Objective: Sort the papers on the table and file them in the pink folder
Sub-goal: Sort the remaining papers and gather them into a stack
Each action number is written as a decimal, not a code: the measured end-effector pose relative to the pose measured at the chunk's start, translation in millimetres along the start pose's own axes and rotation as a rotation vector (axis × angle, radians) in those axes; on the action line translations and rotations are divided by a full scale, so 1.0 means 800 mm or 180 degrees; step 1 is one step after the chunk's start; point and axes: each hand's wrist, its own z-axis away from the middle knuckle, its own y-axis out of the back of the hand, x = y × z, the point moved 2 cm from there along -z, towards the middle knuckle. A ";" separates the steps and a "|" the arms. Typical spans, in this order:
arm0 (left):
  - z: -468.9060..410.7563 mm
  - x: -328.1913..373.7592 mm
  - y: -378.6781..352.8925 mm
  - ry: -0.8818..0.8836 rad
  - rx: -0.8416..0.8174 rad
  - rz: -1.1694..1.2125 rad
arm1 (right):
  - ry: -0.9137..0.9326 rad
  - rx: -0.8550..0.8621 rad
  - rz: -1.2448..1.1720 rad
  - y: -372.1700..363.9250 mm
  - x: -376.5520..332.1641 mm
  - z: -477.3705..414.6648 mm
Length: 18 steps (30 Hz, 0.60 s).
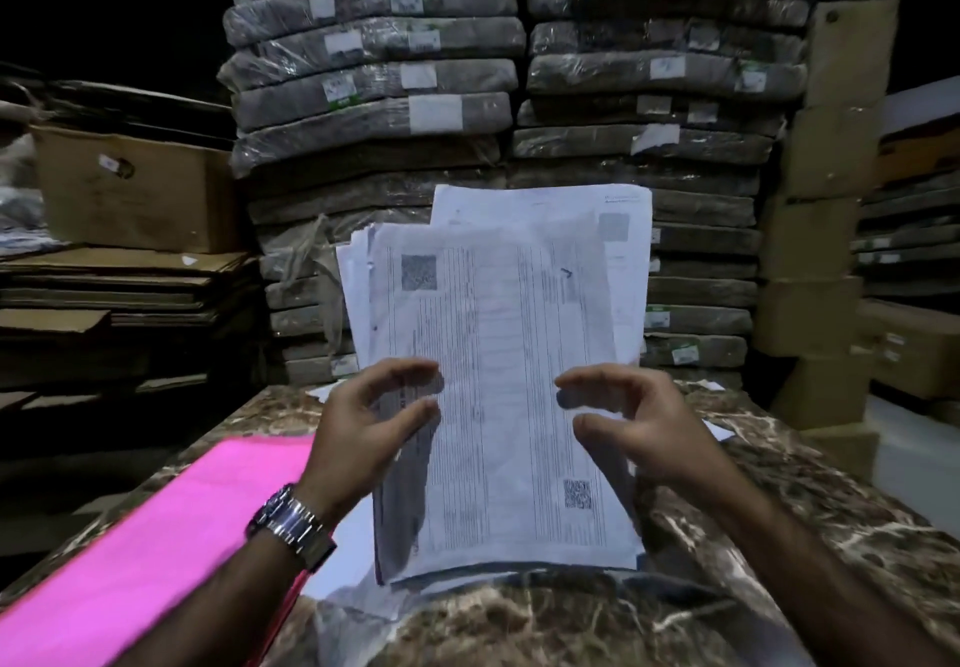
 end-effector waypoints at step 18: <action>0.001 -0.006 -0.013 0.0027 -0.0090 0.0663 | 0.0384 0.0210 -0.0641 0.018 0.003 0.008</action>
